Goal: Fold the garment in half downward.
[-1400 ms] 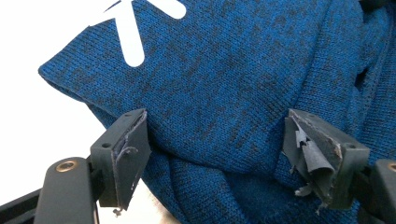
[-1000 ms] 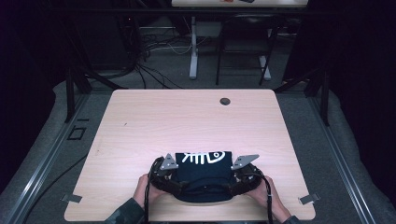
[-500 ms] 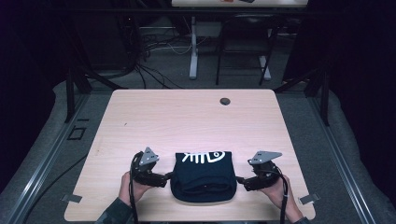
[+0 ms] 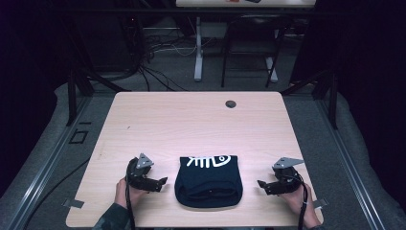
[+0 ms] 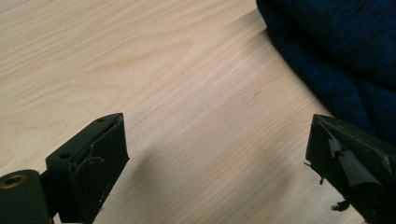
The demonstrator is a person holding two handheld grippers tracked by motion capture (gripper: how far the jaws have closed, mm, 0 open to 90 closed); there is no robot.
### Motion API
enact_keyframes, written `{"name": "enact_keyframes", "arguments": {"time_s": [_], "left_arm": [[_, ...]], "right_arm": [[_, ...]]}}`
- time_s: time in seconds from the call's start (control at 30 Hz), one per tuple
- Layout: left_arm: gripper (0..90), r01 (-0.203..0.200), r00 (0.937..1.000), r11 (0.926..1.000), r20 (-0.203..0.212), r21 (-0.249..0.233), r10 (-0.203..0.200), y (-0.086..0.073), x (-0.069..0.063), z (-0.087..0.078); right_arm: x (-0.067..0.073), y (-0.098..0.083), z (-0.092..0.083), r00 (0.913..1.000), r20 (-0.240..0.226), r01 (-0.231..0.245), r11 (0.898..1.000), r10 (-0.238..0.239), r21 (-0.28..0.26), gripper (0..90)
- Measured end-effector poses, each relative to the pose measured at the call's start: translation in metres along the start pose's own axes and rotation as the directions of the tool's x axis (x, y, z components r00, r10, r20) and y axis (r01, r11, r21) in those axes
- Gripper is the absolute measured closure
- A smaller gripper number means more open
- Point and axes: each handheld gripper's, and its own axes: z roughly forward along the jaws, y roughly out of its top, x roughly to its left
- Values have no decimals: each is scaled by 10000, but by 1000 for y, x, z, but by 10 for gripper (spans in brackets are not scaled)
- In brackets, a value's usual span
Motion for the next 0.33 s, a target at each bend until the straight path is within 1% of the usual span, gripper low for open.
{"name": "enact_keyframes", "arguments": {"time_s": [0.1,0.17,0.27,0.3,0.33], "left_arm": [[47,47,10000,9999,-54,114,-46,-2,3,3],[38,117,9999,9998,-77,171,-116,-4,5,6],[27,69,9999,9999,-73,117,-68,-5,6,6],[20,85,9999,10000,-86,48,-85,-5,6,7],[10,110,9999,9999,-89,-31,-110,-6,6,8]], "right_arm": [[-2,-3,4,9999,104,-29,9999,27,144,144],[-3,-5,8,10000,25,-78,9999,78,120,124],[-6,-6,10,9998,59,-215,9997,215,-63,114],[-6,-7,11,9998,102,-168,9997,170,-163,91],[-6,-8,13,9997,130,-221,9992,226,-346,55]]}}
